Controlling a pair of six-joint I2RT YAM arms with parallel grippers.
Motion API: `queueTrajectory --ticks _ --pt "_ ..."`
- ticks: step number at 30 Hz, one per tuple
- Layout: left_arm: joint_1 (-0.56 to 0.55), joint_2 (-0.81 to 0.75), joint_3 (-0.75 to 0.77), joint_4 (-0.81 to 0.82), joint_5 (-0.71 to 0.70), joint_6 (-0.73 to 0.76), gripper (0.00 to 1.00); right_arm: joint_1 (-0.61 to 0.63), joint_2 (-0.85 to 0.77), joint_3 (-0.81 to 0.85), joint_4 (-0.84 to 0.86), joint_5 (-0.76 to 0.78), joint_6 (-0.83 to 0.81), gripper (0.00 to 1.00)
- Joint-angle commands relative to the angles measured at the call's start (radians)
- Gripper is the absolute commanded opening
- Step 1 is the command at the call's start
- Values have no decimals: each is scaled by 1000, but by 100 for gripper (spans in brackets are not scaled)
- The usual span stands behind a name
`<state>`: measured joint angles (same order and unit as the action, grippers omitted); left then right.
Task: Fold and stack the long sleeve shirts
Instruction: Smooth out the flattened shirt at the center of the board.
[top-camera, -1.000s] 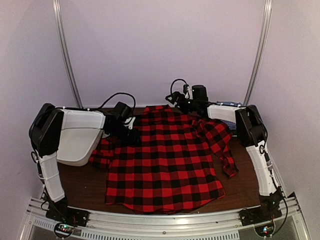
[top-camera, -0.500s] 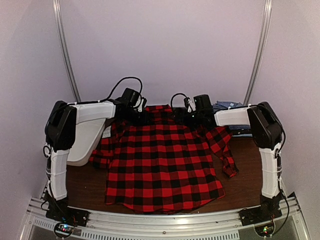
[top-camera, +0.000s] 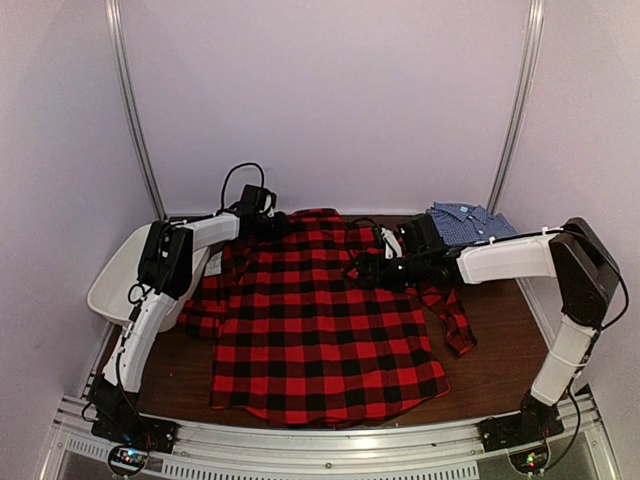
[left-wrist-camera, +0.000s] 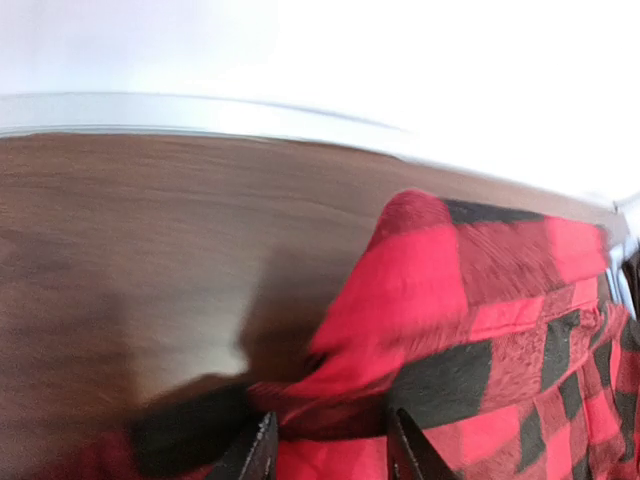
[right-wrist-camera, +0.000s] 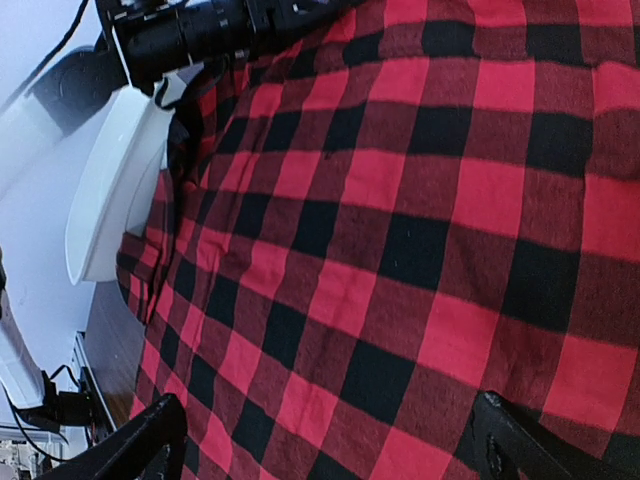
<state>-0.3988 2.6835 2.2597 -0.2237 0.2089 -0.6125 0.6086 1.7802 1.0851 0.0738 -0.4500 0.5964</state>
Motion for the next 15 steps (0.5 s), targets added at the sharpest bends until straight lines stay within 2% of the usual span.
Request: queueTrajectory --ticks 1,7,15 --pt "25 59 68 164 60 -114 41 45 -64 -112 -41 57 -22 100" --pt "25 110 111 185 123 -163 41 99 -100 -192 -117 144 -42 100" --pt "25 34 81 176 161 -113 43 210 -86 -236 -207 241 -53 100"
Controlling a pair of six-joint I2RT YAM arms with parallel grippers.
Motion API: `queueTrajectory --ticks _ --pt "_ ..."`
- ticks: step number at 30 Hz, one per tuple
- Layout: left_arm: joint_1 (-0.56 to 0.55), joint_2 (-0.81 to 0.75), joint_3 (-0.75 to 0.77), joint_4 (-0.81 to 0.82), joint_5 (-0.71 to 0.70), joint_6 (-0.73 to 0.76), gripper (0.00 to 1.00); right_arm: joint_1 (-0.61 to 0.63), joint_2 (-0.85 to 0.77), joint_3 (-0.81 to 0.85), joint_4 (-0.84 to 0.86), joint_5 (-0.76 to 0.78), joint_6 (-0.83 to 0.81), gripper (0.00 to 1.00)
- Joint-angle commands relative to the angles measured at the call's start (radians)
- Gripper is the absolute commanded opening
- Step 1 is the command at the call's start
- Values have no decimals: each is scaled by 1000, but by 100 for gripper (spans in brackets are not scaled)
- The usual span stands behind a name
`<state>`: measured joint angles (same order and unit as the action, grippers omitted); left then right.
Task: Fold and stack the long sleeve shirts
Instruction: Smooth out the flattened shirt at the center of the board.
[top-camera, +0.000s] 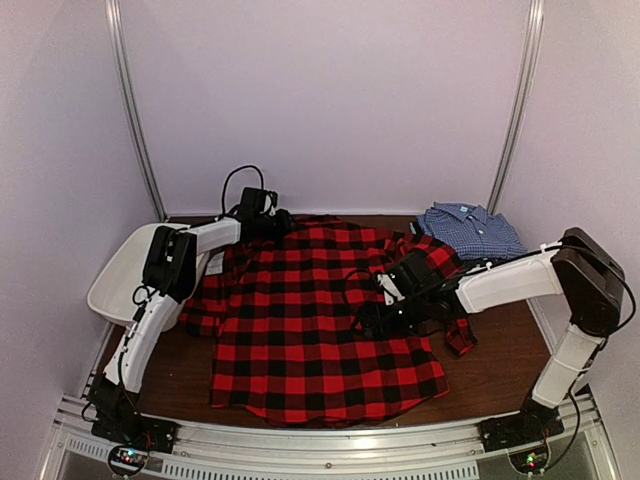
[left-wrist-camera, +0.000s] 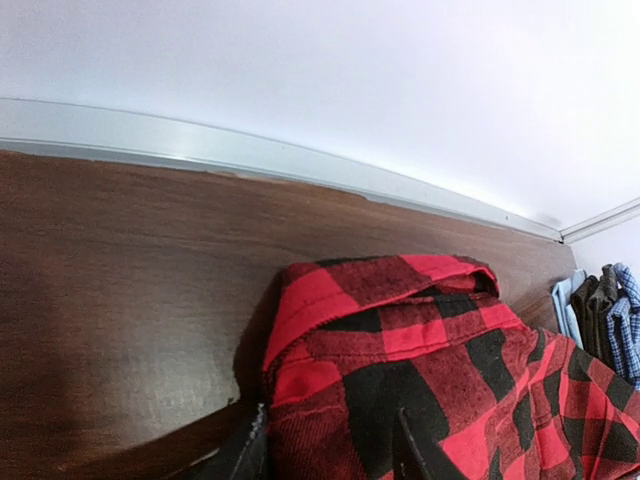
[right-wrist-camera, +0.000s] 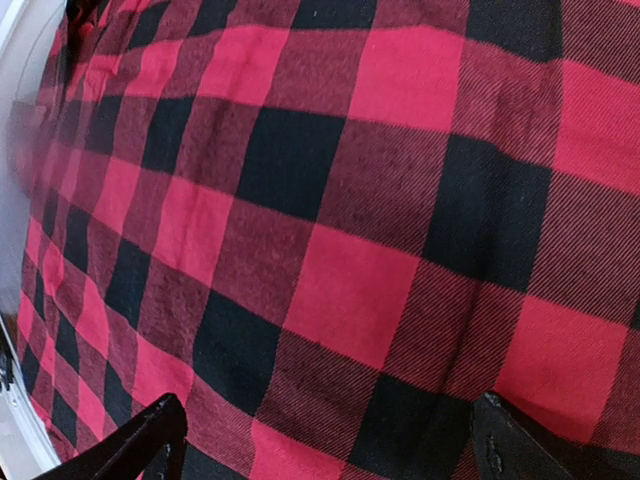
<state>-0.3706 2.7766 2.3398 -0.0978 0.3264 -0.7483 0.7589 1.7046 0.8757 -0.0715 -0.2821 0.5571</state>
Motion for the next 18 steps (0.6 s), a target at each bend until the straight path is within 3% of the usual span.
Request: queueTrajectory --ticks 1,9,18 --pt "-4 -75 -9 49 51 27 43 77 -7 -34 -69 75 -7 100" --pt "-4 -153 -70 21 75 99 47 210 -48 -51 -124 101 63 100" --pt "-11 -241 -89 9 107 144 58 197 -169 46 -246 309 80 100"
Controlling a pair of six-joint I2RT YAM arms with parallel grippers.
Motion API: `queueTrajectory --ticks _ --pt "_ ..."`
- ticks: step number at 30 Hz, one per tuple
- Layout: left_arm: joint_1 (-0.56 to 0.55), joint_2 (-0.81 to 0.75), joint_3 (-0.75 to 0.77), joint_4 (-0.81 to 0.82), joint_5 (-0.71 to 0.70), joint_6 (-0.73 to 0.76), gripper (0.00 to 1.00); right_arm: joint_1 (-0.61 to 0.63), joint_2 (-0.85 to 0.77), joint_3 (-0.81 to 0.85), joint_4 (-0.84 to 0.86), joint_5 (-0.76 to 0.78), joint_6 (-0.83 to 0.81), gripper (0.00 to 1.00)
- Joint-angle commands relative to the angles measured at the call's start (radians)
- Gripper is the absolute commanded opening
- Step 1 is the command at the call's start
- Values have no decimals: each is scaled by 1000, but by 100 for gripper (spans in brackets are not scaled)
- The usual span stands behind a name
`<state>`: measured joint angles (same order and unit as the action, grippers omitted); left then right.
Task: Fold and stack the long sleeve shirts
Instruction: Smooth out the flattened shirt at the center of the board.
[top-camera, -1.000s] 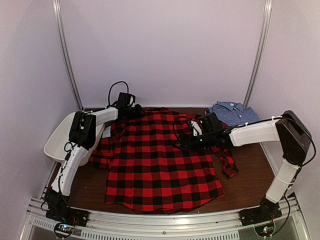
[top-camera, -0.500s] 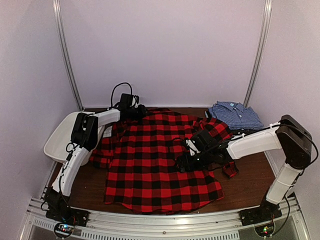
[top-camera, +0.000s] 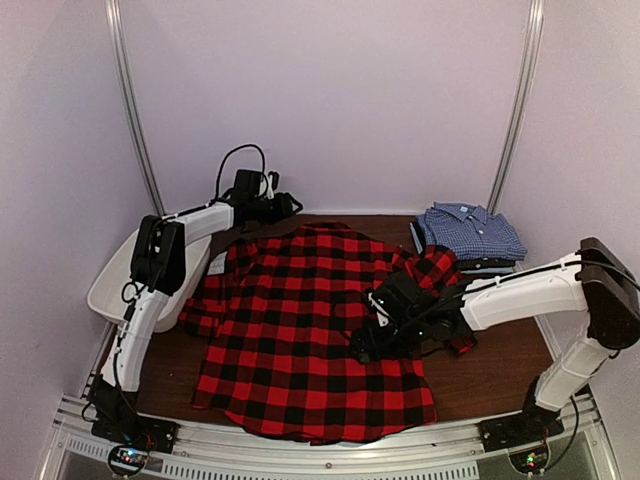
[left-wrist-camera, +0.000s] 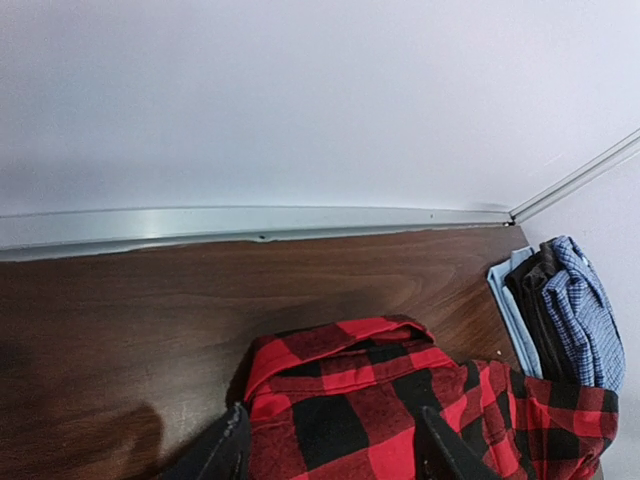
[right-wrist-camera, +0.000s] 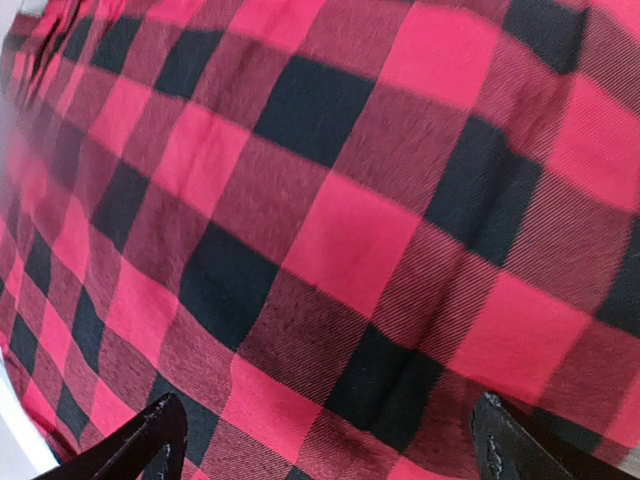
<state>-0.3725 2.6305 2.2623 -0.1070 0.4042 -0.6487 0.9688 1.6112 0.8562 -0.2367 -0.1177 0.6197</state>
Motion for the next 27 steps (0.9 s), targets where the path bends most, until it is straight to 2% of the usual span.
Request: queueTrajectory --ticks 1,8,12,14,15,22,27 --pt "-15 -110 -16 19 34 52 60 -20 -96 74 -88 176 21 100" --pt "-65 -288 -147 25 8 102 70 -86 -340 38 -44 416 27 100" --pt "-115 -409 -278 34 -51 138 79 -151 -420 10 -14 420 -4 100" --pt "-141 -464 -357 35 -89 146 96 -205 -443 -12 -4 392 -8 100" --pt "-153 -491 -395 33 -110 149 97 -227 -465 -28 4 385 -5 100" --pt "-248 -688 -682 1 -324 173 98 -386 -615 -196 56 368 71 100" --pt "-255 -781 -872 4 -332 105 98 -455 -677 -283 55 356 129 97"
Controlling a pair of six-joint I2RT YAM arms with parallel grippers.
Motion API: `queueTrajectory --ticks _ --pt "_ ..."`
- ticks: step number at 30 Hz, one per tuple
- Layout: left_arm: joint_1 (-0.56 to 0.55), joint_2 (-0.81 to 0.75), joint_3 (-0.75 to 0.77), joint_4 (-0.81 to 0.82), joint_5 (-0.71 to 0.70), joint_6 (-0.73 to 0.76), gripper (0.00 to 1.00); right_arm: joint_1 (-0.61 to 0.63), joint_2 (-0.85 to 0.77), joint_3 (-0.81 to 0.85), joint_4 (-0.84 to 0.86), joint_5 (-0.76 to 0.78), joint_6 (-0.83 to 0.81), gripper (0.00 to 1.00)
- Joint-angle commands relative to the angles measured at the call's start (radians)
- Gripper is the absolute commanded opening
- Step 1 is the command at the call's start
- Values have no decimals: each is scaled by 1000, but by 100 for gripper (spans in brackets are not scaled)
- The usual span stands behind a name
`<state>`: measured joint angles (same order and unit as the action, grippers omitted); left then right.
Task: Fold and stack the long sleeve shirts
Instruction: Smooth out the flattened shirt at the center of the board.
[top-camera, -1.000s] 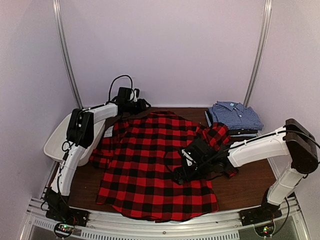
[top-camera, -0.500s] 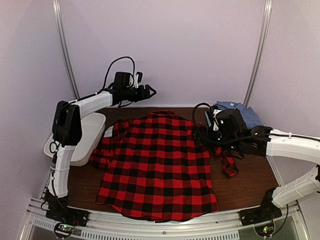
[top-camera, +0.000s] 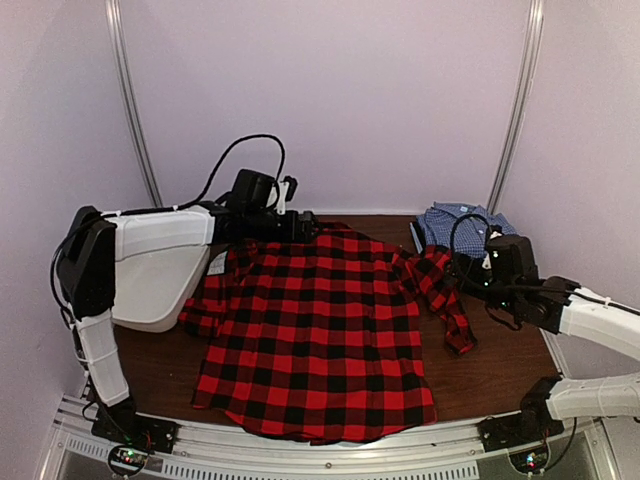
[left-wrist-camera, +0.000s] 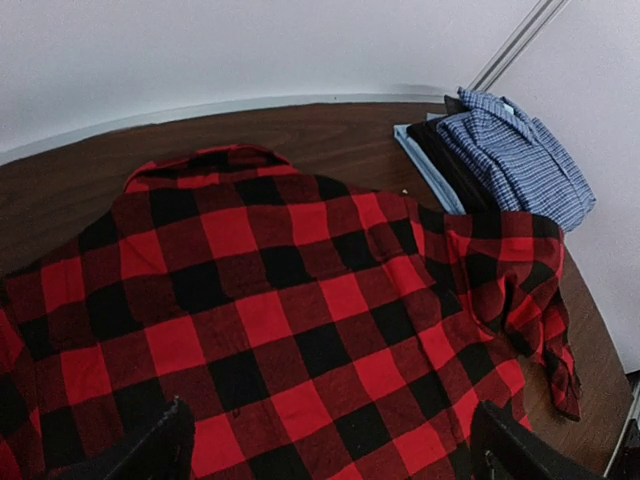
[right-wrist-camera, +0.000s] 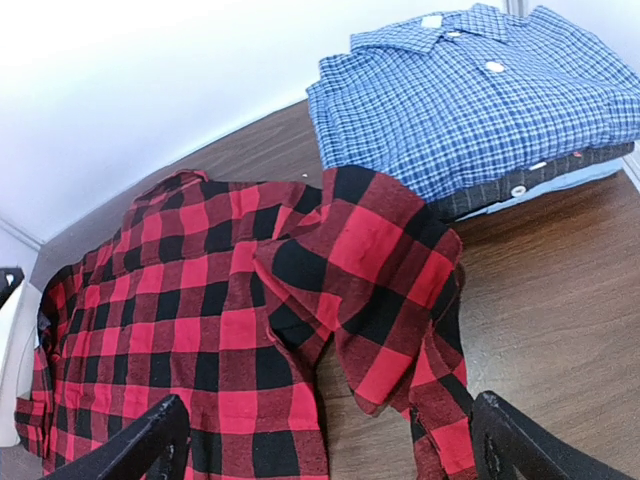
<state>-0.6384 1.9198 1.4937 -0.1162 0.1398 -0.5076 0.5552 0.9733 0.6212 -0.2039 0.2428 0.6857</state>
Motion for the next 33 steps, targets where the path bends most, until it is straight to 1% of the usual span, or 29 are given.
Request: queueTrajectory --ticks 1,4,6,9,12,16,20,25,29,33 --pt "11 -84 -137 16 -80 -50 98 -53 -40 -59 9 -7 85 96" --pt "11 -146 -250 39 -194 -71 98 -75 -38 -102 -5 -24 150 94" --pt "11 -203 -341 92 -231 -56 98 -85 -35 -137 -4 -41 197 93" --pt "12 -270 -406 138 -273 -72 98 -103 -30 -170 -1 -62 237 92" --pt "20 -299 -414 122 -300 -65 98 -122 -34 -190 -7 -67 256 91" --pt "33 -316 -396 52 -342 -60 98 -163 -40 -215 -24 -83 266 90" --pt "35 -355 -409 48 -372 -45 98 -191 -59 -258 -15 -107 287 87" --pt "41 -434 -436 52 -458 -30 98 -206 -90 -293 -25 -119 319 83" --pt "58 -481 -424 21 -469 -29 98 -214 -118 -302 -50 -151 337 81" --pt "77 -491 -385 -35 -436 -17 96 -217 -149 -312 -85 -198 346 81"
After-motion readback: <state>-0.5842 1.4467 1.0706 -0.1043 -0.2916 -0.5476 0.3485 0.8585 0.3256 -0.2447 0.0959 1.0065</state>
